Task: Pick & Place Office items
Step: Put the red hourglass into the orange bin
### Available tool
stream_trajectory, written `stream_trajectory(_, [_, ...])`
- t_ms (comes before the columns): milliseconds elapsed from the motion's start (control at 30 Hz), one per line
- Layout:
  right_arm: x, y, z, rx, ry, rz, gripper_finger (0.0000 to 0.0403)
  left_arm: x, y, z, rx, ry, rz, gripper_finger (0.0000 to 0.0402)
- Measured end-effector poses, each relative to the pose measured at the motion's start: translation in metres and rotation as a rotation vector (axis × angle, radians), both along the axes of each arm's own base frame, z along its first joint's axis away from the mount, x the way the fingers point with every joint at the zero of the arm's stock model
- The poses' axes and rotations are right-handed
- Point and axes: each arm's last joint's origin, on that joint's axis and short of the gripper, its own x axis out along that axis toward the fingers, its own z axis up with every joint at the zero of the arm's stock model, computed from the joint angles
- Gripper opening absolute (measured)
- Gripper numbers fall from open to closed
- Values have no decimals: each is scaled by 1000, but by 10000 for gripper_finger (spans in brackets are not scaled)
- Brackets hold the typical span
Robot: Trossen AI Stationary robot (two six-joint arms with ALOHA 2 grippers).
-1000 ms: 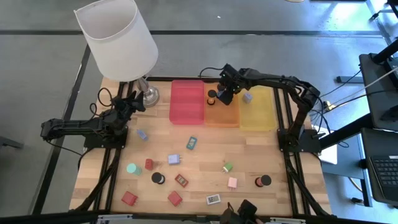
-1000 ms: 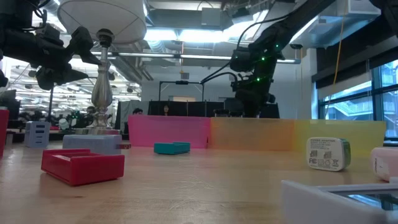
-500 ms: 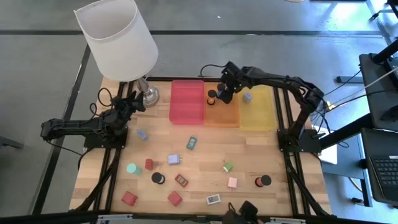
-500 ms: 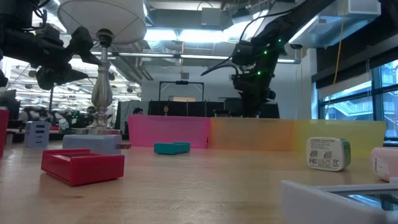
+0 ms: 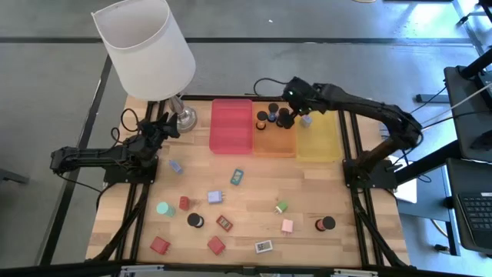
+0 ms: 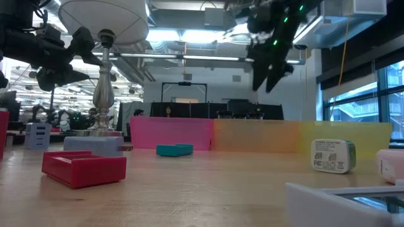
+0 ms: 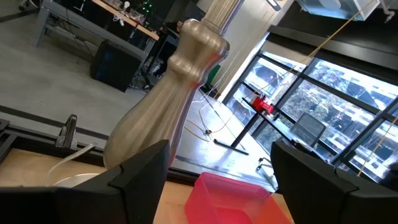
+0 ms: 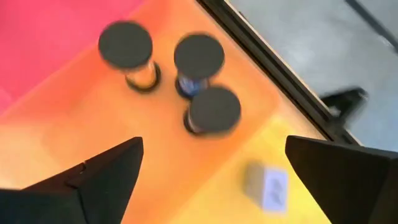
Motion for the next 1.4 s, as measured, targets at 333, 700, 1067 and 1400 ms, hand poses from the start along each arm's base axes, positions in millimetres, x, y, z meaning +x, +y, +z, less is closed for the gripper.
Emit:
stream_trajectory(333, [-34,107,34,-69,61,-91,398,0,0,0,0,0,0,276])
stream_trajectory(700, [-55,194,33,-22,98,58,398,0,0,0,0,0,-1,276])
stream_trajectory(1067, [-118,285,14,122,172,149,398,0,0,0,0,0,-1,276])
stream_trajectory(1400, [-146,331,-25,307,37,177,398,0,0,0,0,0,-1,276])
